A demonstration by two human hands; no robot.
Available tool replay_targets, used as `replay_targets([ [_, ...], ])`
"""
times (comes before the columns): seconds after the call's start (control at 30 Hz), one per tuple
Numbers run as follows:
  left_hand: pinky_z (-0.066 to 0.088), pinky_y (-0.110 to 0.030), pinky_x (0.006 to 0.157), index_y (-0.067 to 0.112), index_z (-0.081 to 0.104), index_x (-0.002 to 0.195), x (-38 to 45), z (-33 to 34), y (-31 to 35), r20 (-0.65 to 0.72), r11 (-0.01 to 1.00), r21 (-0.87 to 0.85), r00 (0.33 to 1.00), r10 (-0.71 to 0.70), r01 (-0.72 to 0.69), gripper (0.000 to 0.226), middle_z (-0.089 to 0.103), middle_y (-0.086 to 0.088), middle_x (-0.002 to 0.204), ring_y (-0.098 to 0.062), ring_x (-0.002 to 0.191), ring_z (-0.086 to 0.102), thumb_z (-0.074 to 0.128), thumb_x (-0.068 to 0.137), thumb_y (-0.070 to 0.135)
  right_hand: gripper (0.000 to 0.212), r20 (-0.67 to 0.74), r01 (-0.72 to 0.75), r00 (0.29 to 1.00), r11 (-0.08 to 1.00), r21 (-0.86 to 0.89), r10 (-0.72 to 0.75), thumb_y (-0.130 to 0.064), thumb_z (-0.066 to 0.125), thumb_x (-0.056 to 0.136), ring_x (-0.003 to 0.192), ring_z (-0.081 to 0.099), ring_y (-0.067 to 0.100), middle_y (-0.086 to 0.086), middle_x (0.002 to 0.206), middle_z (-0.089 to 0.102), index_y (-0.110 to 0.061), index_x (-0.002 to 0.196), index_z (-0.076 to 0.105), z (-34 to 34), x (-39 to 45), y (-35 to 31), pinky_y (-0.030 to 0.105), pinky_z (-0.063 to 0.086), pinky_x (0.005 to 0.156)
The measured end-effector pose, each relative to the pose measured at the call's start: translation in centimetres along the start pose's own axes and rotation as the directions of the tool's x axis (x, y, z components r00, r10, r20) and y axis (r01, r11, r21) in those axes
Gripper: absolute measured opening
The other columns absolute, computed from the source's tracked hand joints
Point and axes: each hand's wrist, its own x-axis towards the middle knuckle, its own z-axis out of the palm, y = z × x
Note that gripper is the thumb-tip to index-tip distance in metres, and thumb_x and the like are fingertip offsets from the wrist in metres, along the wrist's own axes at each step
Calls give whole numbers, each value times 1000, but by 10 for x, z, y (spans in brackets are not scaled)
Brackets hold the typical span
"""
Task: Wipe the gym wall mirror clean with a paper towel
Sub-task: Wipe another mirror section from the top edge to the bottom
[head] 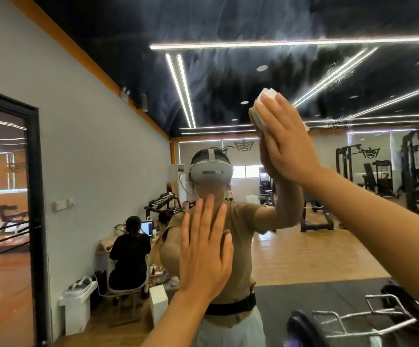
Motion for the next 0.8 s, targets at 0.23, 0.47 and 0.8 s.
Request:
replay_targets([
  [0.23, 3, -45, 124, 19, 20, 159, 2, 4, 7, -12, 999, 0, 999, -38, 38, 61, 10, -4, 168, -23, 155, 6, 34, 101, 35, 56, 230, 168, 961, 985, -41, -154, -19, 39, 100, 153, 18, 29, 6, 163, 25, -14, 155, 29, -13, -158, -4, 47, 12, 125],
  [0.47, 4, -49, 123, 15, 22, 159, 5, 13, 42, 6, 999, -39, 1000, -23, 23, 64, 6, -9, 168, -25, 155, 3, 38, 100, 34, 57, 329, 280, 917, 952, -126, -227, -21, 39, 101, 152, 19, 28, 6, 164, 23, -16, 156, 26, -26, -185, 7, 48, 19, 122],
  [0.8, 8, -53, 121, 22, 18, 160, 4, 25, 40, 12, 997, 79, 1000, 26, -27, 64, 5, -6, 169, -26, 155, 5, 35, 100, 39, 56, -47, -286, 958, 954, -91, 283, -25, 24, 102, 153, 12, 30, 12, 163, 25, -11, 156, 28, -23, -25, 27, 26, -7, 123],
])
